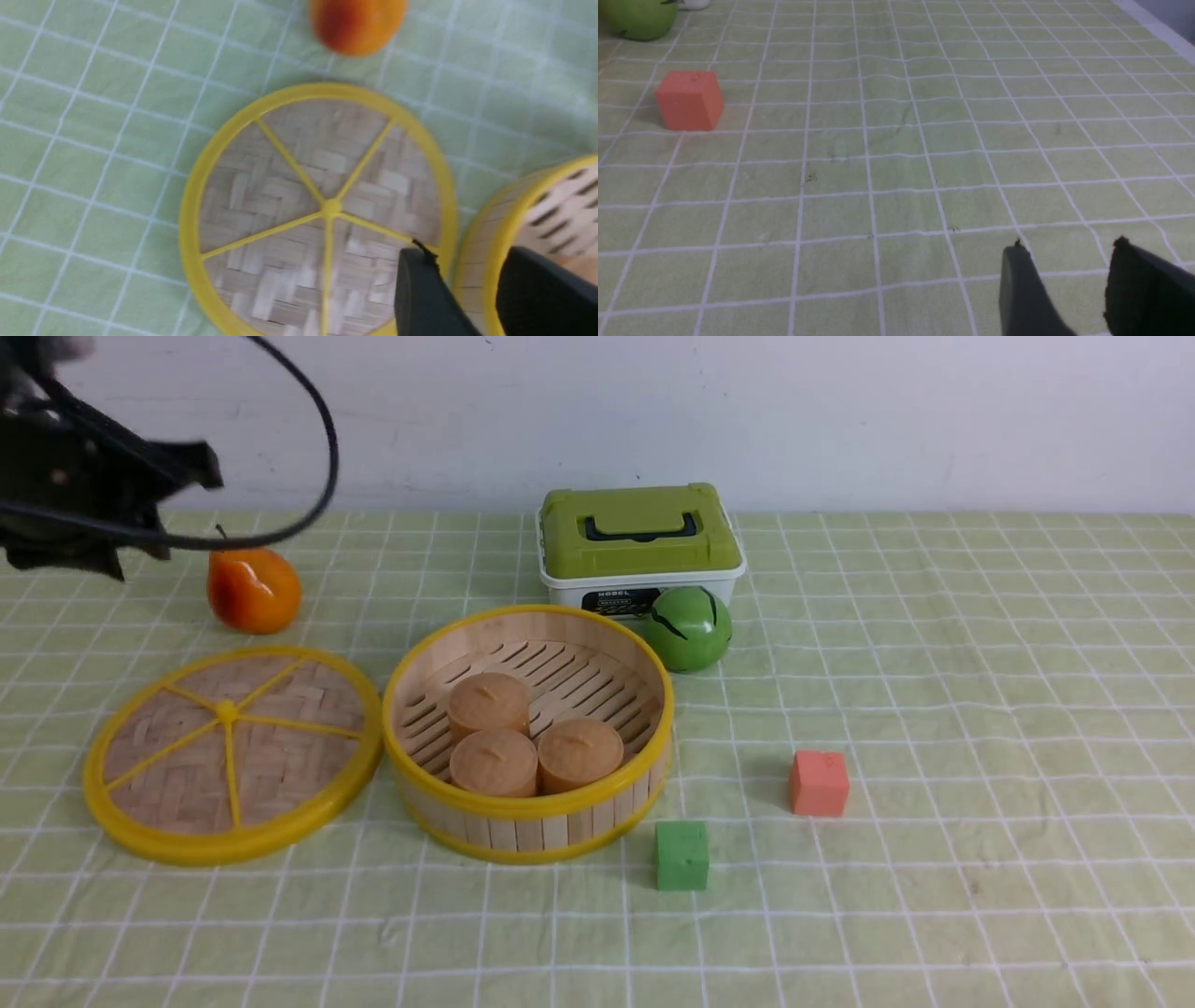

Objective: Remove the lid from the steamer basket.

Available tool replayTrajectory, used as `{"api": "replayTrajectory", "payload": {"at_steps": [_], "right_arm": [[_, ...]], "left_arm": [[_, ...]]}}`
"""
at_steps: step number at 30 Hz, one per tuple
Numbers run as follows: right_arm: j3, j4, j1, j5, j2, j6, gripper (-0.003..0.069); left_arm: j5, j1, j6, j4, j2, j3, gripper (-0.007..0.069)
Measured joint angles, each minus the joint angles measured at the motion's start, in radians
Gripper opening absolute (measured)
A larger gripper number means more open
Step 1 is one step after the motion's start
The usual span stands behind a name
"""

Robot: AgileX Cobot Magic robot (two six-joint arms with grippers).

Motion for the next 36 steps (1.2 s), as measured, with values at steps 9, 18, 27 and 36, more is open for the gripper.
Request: {"api": "replayTrajectory", "payload": {"at_steps": [9,18,27,36], "right_arm": [[0.000,0.000,0.000,0.000,0.000,0.000,0.0241],[0.000,0.000,0.000,0.000,0.000,0.000,0.0241],[0.000,0.000,0.000,0.000,0.001,0.000,0.0242],[0.000,0.000,0.000,0.000,0.001,0.000,0.0242]], "left_arm": [[-0.195,0.000,0.073,-0.105,-0.654,0.604,0.0001],[-0.345,0.000,0.076,-0.081,-1.140,1.002,-0.0013],[-0.336,0.000,0.076,-0.080,-1.462,1.217,-0.0013],[-0.303,0.000,0.076,-0.079,-1.328,1.246,-0.0013]]}}
